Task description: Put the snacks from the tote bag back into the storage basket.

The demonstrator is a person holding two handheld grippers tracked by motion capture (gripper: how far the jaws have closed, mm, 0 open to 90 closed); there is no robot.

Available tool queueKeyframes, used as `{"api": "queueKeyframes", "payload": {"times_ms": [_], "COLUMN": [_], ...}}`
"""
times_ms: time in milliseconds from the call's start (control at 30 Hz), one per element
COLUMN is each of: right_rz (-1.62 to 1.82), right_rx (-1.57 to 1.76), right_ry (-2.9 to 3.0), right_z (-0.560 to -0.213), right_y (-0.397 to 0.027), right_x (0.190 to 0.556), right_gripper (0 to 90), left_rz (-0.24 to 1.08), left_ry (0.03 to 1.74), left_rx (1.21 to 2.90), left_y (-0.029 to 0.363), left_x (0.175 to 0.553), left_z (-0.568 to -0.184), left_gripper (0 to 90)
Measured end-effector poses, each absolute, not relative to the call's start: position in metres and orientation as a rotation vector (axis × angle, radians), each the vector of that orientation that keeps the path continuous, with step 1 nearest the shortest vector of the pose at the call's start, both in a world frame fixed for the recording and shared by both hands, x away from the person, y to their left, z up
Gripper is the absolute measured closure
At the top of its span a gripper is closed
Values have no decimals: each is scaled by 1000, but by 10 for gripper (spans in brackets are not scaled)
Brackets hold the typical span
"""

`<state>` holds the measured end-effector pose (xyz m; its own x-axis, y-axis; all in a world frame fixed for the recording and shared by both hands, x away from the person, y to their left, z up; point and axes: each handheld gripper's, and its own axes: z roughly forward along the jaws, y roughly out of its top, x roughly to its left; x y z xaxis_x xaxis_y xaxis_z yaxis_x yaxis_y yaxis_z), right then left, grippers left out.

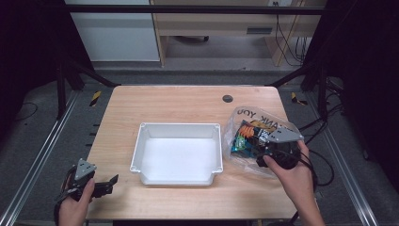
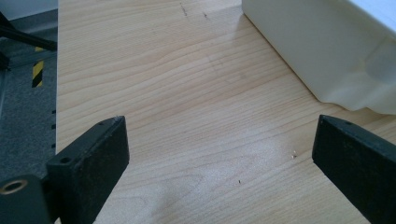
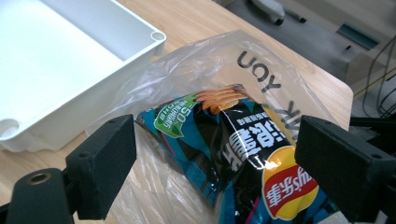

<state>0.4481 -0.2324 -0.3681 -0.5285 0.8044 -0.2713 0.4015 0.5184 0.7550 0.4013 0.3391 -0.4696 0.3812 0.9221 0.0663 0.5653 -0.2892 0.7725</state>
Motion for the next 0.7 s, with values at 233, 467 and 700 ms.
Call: {"api": "queueKeyframes", "payload": {"times_ms": [233,467,700], "right_rz": [774,767,737], "right_rx": [980,985,938], "right_ry": [2254,2264,2359], "right_z": [-358,-352,-354], "right_y": [-242,-257,-258], "right_x": [475,506,538], "right_gripper": [89,95,158], "left_rz": [685,677,672], "left_ry": [1261,1258,1255], "left_rx": [1999,2003,2006], "left_y": [337,335,336], "left_x": [399,401,399], "left_z": [-470,-470,-470], "left_gripper": [34,34,34]}}
